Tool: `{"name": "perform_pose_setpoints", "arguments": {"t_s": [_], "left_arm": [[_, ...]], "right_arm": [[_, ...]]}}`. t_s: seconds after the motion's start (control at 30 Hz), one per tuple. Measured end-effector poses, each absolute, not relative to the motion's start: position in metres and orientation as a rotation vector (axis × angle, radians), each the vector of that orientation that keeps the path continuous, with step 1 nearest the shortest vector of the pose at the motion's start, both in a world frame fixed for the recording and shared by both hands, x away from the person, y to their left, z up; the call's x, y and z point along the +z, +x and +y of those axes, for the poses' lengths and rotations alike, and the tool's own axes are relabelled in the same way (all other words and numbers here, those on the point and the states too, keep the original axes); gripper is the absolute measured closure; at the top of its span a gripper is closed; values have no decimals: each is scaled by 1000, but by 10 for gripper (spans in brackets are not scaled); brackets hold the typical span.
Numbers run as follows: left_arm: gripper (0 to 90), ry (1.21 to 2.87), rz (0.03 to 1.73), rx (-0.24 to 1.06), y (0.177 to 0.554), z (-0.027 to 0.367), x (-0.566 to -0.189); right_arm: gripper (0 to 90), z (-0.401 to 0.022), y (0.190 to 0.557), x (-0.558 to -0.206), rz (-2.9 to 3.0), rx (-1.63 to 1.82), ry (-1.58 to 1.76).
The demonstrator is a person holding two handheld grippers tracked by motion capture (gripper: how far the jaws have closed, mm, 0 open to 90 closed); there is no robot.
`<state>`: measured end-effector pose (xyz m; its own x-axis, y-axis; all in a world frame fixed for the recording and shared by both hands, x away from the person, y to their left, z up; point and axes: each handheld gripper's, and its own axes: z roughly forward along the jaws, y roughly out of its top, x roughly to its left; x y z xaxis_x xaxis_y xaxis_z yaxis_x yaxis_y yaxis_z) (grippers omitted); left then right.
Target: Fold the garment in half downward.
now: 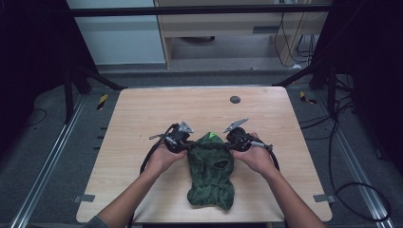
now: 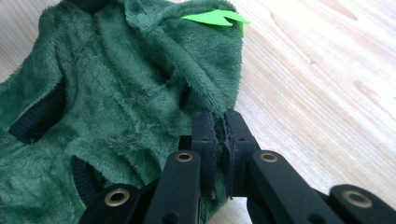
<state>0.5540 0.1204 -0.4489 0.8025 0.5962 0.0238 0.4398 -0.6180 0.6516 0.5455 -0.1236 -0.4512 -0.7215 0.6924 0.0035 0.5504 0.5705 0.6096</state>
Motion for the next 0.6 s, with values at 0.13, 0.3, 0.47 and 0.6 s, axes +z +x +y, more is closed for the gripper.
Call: {"name": "perform_pose_setpoints", "arguments": {"t_s": [0.13,0.3,0.47,0.6], "left_arm": [[882,2329,760,322,555,122,-444],[882,2322,750,350,557,122,-436],[883,2329,736,366,558,120,-431],[883,2325,732,385,560,120,-427]], "right_arm": [[851,-124,547,-446,2553,885,1028],[851,-124,548,-443,2545,884,1022],[851,-124,549,-437,2532,896,1016],[851,-125,550,-433,2520,898,1014]]}}
